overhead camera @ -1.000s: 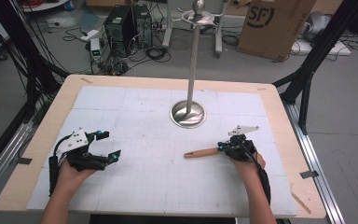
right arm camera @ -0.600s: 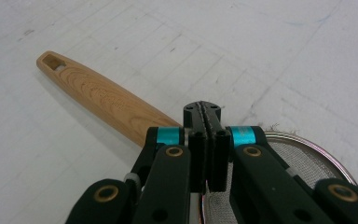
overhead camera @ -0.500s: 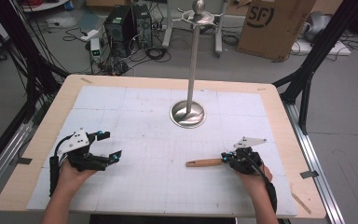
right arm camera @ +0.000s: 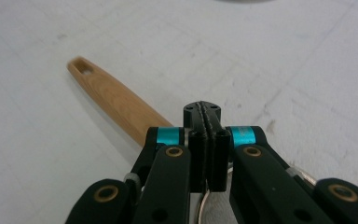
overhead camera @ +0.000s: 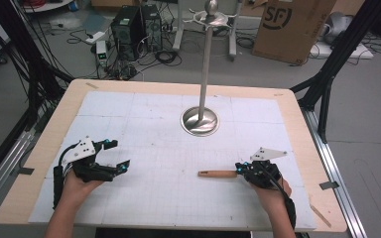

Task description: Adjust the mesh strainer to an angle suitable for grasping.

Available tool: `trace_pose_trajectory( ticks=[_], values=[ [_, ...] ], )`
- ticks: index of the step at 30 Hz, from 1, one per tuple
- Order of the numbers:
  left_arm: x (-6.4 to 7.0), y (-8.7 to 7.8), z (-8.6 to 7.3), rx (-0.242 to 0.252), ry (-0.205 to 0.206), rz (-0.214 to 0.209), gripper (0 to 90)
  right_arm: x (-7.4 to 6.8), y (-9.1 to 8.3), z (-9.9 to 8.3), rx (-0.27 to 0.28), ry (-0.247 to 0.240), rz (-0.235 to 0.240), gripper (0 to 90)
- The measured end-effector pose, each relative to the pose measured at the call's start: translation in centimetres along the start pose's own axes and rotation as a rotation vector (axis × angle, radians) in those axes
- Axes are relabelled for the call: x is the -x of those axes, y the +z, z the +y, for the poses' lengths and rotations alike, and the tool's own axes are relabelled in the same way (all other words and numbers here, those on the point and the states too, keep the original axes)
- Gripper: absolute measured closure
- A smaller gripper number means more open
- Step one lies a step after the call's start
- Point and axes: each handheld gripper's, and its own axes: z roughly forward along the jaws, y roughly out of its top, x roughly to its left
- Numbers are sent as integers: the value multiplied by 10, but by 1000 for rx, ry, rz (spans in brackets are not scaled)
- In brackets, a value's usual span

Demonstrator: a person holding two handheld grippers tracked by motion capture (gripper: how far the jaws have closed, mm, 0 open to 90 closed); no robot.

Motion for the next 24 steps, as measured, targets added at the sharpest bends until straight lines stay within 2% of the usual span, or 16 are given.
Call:
trace_pose_trajectory(
  ticks=[1,5,10,17,22,24],
  values=[
    [0,0,0,-1,-1,0,134,-5,-2,5,16,-16,16,892],
    [0,0,0,0,2,-1,134,-15,0,12,22,-55,45,892],
    [0,-1,0,4,-1,2,134,-33,11,20,24,-96,113,892],
    [-1,-1,0,3,-3,1,134,-55,33,26,-25,-156,191,892],
    [-1,-1,0,6,-5,1,134,-62,47,29,-55,-175,205,892],
    [-1,-1,0,6,-4,0,134,-61,52,30,-65,-167,209,892]
  ],
)
